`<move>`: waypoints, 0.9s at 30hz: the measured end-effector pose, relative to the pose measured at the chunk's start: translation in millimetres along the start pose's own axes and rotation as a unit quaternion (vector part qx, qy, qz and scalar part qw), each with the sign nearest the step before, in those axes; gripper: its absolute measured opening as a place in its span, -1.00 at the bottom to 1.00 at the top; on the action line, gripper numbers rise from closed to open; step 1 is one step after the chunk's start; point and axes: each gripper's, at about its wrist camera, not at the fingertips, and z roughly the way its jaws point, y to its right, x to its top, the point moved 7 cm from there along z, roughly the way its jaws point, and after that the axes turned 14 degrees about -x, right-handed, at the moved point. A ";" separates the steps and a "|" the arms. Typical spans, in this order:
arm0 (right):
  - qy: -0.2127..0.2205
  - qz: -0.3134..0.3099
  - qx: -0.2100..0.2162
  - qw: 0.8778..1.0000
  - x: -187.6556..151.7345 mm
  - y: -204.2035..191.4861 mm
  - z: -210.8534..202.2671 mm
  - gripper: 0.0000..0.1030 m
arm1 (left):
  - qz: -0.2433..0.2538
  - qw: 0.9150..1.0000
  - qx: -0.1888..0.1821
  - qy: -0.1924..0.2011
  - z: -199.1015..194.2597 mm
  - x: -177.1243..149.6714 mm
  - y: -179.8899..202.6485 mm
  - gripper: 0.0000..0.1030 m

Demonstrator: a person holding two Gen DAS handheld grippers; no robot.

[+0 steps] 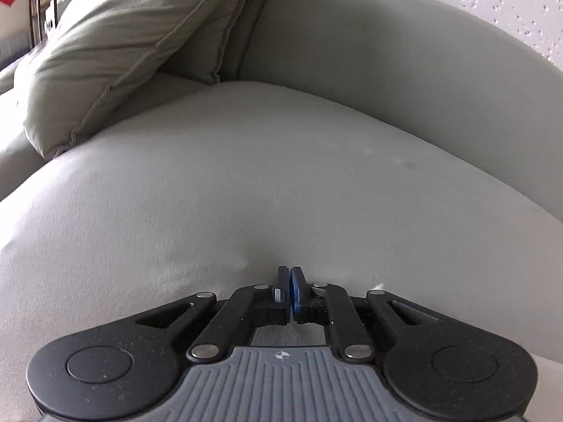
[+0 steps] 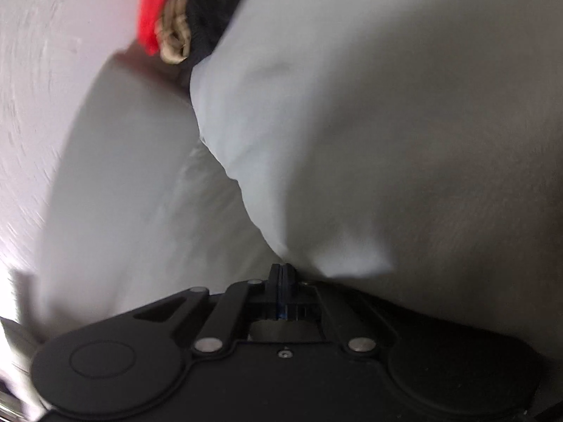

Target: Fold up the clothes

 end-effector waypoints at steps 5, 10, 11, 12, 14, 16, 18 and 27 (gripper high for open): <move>0.043 0.010 -0.024 0.999 8.9 14.5 -28.4 -0.86 | 0.032 0.999 -0.035 0.019 -63.8 -0.2 11.2 -0.80; 0.035 -0.015 0.039 0.999 9.6 13.0 -124.5 -0.70 | 0.063 0.993 -0.094 0.037 -156.1 -5.9 22.1 -0.77; 0.030 -0.029 0.052 0.998 7.2 13.3 -144.4 -0.67 | 0.078 0.992 -0.095 0.036 -171.5 -6.4 21.6 -0.77; 0.026 -0.046 0.062 0.997 3.2 11.8 -160.9 -0.61 | 0.098 0.990 -0.093 0.033 -186.8 -7.6 19.2 -0.74; 0.019 -0.072 0.081 0.994 -5.7 10.9 -192.5 -0.59 | 0.133 0.987 -0.080 0.028 -213.5 -15.7 18.9 -0.70; 0.014 -0.088 0.097 0.991 -14.1 10.1 -221.3 -0.55 | 0.159 0.984 -0.077 0.022 -235.3 -25.3 18.1 -0.65; 0.015 -0.096 0.108 0.989 -20.7 8.0 -241.6 -0.48 | 0.173 0.980 -0.099 0.013 -247.1 -40.6 21.6 -0.61; -0.052 -0.238 0.045 0.969 -124.9 -10.1 -174.5 -0.66 | 0.243 0.958 -0.133 -0.070 -211.2 -145.6 105.6 -0.53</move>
